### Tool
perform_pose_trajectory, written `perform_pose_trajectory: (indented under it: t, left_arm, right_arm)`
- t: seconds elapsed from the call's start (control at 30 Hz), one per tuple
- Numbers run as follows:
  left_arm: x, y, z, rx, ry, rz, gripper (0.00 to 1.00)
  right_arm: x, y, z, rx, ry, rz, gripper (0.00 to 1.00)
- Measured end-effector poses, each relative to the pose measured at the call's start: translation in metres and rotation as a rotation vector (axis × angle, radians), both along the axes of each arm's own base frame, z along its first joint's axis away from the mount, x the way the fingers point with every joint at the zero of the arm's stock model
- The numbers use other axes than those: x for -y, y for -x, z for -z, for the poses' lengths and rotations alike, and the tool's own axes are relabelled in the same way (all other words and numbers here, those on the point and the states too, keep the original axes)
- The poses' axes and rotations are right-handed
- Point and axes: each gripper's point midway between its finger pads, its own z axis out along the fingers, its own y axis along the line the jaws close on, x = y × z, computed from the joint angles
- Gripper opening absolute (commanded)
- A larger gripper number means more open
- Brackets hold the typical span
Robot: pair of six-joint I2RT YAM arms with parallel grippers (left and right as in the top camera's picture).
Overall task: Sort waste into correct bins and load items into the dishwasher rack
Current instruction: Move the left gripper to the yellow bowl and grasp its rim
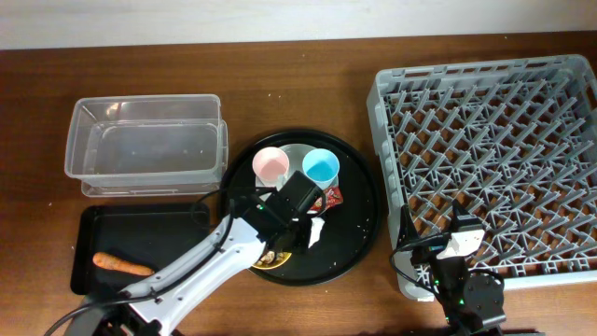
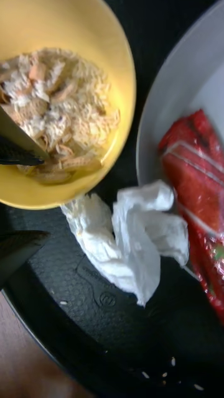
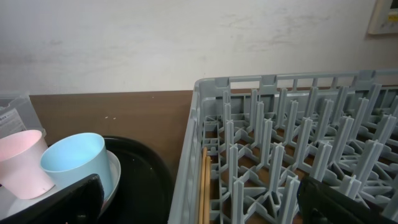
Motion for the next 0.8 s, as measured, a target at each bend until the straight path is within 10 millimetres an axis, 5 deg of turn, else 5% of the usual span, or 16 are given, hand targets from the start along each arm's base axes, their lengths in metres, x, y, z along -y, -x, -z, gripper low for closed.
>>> perform_pose_trajectory:
  t: [0.37,0.8]
  left_arm:
    - [0.007,0.007,0.03,-0.054,-0.055,0.032,0.34]
    - [0.006,0.007,0.032,-0.056,-0.061,0.031,0.33]
  right_arm:
    - [0.0,0.0,0.0,0.0,0.0,0.0,0.98]
    - [0.0,0.0,0.0,0.0,0.0,0.0,0.99]
